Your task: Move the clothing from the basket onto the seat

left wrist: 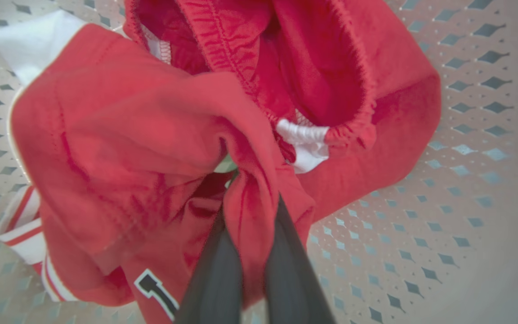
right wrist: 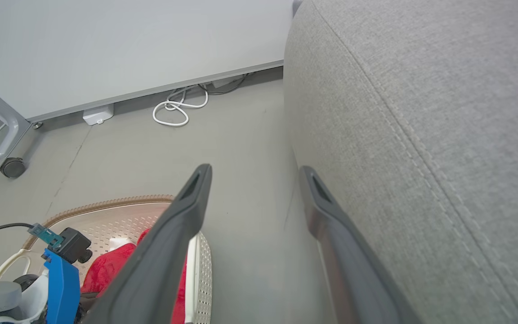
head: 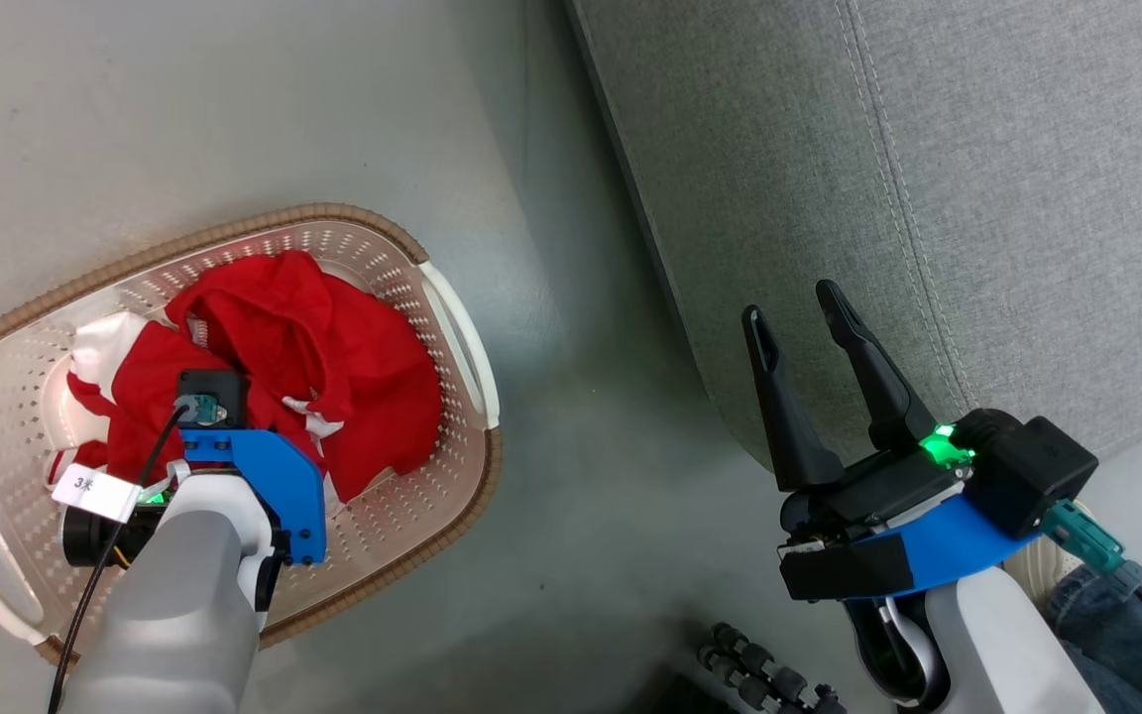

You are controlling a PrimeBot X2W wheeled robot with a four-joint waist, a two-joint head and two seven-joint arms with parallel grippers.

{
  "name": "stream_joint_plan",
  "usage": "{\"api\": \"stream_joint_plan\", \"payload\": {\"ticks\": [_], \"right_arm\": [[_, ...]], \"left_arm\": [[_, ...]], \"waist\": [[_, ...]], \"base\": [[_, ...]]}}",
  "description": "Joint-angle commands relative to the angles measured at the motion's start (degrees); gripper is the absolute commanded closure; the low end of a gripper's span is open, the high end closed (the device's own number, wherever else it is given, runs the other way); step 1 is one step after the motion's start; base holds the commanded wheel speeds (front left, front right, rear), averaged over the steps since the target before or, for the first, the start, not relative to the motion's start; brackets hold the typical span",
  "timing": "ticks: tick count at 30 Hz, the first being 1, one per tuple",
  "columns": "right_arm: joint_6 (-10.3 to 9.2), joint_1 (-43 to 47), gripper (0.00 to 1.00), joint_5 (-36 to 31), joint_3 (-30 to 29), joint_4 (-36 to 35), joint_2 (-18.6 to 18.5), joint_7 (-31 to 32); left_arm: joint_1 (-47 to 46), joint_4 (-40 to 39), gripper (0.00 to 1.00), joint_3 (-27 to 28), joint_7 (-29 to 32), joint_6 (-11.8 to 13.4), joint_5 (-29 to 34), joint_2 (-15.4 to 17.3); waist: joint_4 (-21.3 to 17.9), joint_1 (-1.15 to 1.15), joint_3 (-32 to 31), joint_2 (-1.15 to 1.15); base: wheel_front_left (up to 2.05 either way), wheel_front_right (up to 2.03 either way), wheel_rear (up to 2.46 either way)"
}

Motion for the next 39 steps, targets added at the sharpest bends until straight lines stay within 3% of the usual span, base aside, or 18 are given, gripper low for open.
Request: {"api": "stream_joint_plan", "payload": {"ticks": [1,12,25,39], "right_arm": [[0.03,-0.88,0.00,-0.01,0.03,0.08,-0.10,-0.21],[0.03,-1.02,0.00,-1.17,-0.51,1.04,-0.11,-0.21],[0.03,0.61,0.00,-5.70,-1.50,3.93,-0.13,-0.21],[0.03,4.94,0.00,-9.09,-2.87,7.71,-0.15,-0.21]], "left_arm": [[-0.96,0.17,1.00,-0.07,0.06,-0.31,-0.27,0.12],[0.13,0.42,1.00,0.00,-1.43,-2.79,-2.26,-1.51],[5.15,-2.25,1.00,-3.01,-7.75,-6.03,-4.91,-5.34],[9.92,-18.11,1.00,-14.64,-8.04,-6.37,-15.46,-5.85]], "waist": [[0.35,0.00,-0.39,0.00],[3.64,0.00,-4.69,0.00],[13.42,0.00,-19.37,0.00],[21.55,0.00,-32.63,0.00]], "base": [[0.00,0.00,0.00],[0.00,0.00,0.00],[0.00,0.00,0.00],[0.00,0.00,0.00]]}}
